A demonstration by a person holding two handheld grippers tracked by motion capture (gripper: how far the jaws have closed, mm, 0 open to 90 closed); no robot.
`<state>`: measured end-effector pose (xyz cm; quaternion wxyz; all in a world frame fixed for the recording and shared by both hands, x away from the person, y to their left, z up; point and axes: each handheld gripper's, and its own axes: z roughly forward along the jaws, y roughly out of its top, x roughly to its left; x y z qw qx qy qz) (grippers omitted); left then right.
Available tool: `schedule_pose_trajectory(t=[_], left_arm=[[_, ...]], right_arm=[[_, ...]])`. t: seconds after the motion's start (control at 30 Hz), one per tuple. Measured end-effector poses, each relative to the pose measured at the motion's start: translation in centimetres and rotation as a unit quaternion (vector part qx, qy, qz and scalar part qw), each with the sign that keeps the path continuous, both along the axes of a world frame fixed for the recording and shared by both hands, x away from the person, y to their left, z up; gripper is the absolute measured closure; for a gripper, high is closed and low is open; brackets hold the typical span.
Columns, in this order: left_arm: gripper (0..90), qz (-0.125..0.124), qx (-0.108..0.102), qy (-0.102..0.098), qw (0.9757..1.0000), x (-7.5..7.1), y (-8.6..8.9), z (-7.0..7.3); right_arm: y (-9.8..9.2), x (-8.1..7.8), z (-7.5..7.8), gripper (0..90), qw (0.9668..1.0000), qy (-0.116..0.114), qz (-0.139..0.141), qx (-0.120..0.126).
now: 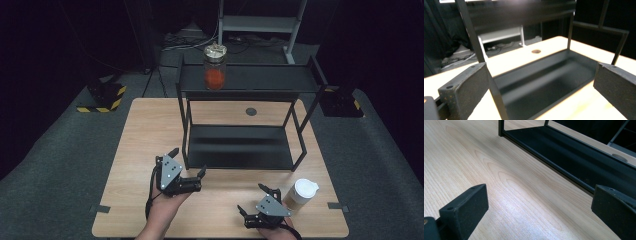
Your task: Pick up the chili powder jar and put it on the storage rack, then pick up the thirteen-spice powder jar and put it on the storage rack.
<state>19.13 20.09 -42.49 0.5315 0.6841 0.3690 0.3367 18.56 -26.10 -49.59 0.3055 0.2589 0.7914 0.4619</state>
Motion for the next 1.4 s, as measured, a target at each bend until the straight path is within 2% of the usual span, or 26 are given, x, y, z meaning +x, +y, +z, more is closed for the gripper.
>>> schedule_pose_trajectory(t=[0.07, 0.23, 0.27, 0.4, 0.53, 0.67, 0.7, 0.83, 0.97, 1.0, 1.03, 1.07, 1.2, 1.4], left_arm=[[0.4, 0.001, 0.007, 0.010, 0.9999, -0.2, 0.2, -1.1], [0.4, 0.002, 0.012, 0.027, 0.9996, -0.4, 0.5, -2.3], [0.4, 0.003, 0.024, 0.037, 0.9990, -0.4, 0.6, -2.9], [0.3, 0.005, 0.031, 0.048, 0.9984, -0.6, 0.8, -3.8], [0.4, 0.000, 0.048, 0.067, 0.9966, -0.6, 1.0, -4.8], [0.4, -0.007, 0.063, 0.077, 0.9950, -0.5, 1.2, -5.7], [0.4, -0.009, 0.070, 0.088, 0.9936, -0.4, 1.3, -6.1], [0.4, -0.007, 0.085, 0.096, 0.9917, -0.4, 1.2, -6.6], [0.5, -0.007, 0.102, 0.094, 0.9903, -0.7, 0.9, -6.6], [0.6, -0.009, 0.111, 0.093, 0.9894, -0.7, 0.7, -6.5], [0.7, -0.009, 0.111, 0.093, 0.9894, -0.7, 0.7, -6.5], [0.8, -0.009, 0.126, 0.088, 0.9881, -0.9, 0.3, -6.5], [0.9, -0.006, 0.138, 0.081, 0.9871, -1.3, -0.2, -6.6], [0.9, -0.009, 0.148, 0.081, 0.9856, -1.3, -0.4, -6.5]], right_arm=[[0.0, 0.0, 0.0, 0.0, 1.0000, 0.000, 0.000, 0.000], [0.1, 0.0, 0.0, 0.0, 1.0000, 0.000, 0.000, -0.002], [0.1, 0.0, 0.0, 0.0, 1.0000, 0.000, 0.000, -0.003], [0.1, -0.1, 0.0, 0.0, 1.0000, -0.001, -0.004, 0.001], [0.0, -0.3, -0.2, 0.0, 0.9999, -0.005, -0.010, 0.007], [0.1, -0.3, -0.1, 0.0, 0.9999, -0.004, -0.011, 0.004], [0.2, -0.3, -0.2, 0.0, 0.9999, -0.006, -0.011, 0.003], [0.1, -0.4, -0.2, 0.0, 0.9999, -0.006, -0.013, 0.007], [0.1, -0.4, -0.2, 0.0, 0.9999, -0.005, -0.013, 0.008], [0.1, -0.4, -0.2, 0.0, 0.9999, -0.005, -0.012, 0.007], [0.1, -0.4, -0.2, 0.0, 0.9999, -0.005, -0.012, 0.007], [0.1, -0.3, -0.2, 0.0, 0.9999, -0.006, -0.008, 0.004], [0.0, -0.2, -0.1, 0.0, 1.0000, -0.002, -0.006, 0.006], [-0.2, 0.0, -0.1, 0.0, 0.9999, 0.002, -0.008, 0.015]])
